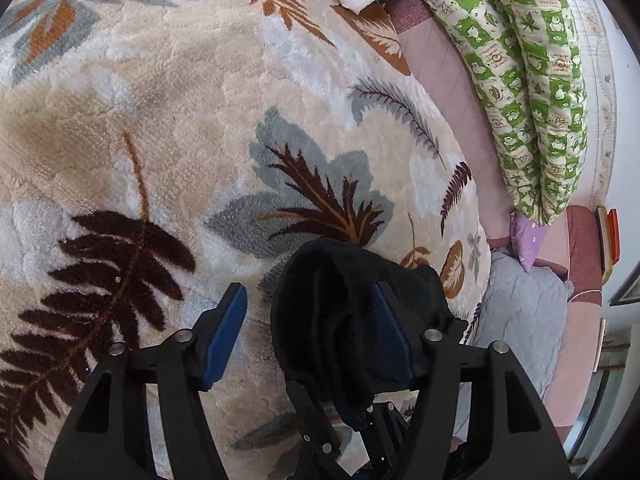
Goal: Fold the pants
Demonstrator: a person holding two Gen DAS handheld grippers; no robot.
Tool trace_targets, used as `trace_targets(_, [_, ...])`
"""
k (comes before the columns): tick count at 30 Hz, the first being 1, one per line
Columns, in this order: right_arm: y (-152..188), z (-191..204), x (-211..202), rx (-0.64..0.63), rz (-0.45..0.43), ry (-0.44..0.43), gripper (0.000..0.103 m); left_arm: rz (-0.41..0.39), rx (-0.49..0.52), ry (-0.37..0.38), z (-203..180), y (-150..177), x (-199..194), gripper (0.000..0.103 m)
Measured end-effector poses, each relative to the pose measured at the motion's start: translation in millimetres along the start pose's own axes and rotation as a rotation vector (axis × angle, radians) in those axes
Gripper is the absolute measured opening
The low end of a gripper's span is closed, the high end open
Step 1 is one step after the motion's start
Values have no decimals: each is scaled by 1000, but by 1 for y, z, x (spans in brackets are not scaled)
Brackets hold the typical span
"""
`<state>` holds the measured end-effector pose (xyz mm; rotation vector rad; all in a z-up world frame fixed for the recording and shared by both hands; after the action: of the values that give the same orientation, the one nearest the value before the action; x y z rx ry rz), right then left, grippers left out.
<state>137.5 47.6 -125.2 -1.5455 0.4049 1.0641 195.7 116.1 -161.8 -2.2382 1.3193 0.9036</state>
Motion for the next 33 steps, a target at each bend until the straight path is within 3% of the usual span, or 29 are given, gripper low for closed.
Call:
trace_targets(5, [0,-2,2,18,-3,-14,23,23,7,8,-3,-1,13,60])
trace_targets(6, [0,-2,2,21,-4,-17,23,29,21,23,-8,1,14,40])
trace_targets(7, [0,-2,2,22,-5,-20,23,36,30,27,-10,3,16,33])
trace_targets(10, [0,-2,0,31,-6,-30,23,12,54,14,-18,7,11,22])
trace_targets(18, [-2,-7,-27,67,-45,-73,23,-61,35,33,-43,26,-16,21])
trace_targets(33, [2,-69,-108,189,-153,-84,23,-179,195,-57,-141,76,-11,21])
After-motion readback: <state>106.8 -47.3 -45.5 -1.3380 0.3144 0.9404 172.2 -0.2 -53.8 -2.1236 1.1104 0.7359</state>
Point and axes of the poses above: each gripper's, at about its wrist camera, not at the fingertips, and x roughly the way its jaws point, z to its left, y to its underside, the point moved 9 cm from there along x, roughly the way its jaws point, and after that the axes turned 6 degrees about y, right-handed, at the moved point
